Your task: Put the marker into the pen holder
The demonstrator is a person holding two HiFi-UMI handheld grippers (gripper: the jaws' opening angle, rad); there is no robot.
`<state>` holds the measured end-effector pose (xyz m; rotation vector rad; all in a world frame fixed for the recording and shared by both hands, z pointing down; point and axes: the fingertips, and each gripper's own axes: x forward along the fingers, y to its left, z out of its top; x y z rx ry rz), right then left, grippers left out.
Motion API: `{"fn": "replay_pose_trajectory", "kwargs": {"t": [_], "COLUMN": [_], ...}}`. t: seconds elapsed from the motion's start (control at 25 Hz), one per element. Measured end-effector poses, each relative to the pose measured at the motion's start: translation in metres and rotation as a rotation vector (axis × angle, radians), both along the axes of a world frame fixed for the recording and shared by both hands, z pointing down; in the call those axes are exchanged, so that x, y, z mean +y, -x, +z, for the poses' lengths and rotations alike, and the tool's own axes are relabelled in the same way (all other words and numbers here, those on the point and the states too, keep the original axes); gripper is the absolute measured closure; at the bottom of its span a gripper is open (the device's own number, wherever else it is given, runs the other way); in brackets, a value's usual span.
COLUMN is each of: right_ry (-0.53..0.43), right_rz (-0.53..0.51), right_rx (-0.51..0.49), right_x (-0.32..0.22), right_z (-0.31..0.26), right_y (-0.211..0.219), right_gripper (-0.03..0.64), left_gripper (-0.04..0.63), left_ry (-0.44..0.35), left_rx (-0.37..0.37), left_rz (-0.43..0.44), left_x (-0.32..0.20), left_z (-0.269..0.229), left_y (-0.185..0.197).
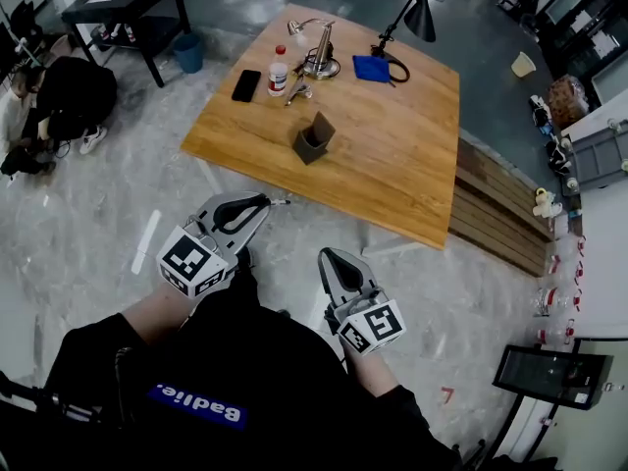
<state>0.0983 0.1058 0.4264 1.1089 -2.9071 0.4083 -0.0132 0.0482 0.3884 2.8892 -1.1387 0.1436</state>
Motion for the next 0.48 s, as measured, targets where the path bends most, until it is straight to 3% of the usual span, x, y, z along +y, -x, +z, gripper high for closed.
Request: {"fn": "replay_pose_trajectory", "kwargs": {"t": [0.28,0.48], "right_ry": [0.031,0.066], "right_rz": [0.086,0.171], "right_rx": [0.024,0.045], "right_x": [-0.060,-0.113], "right_z": [0.003,0.007], "right_y": [0.005,0.014], "right_gripper": [0.611,0.611], "left_gripper": [0.540,0.540], "left_ry": [-0.031,-0.005], "left_rx": [-0.021,-0.008], "left_rz": [0.062,0.136], "left_x": [-0.086,-0.152], "left_z": [0.007,0.020], "left_y": [0.005,0.009]}}
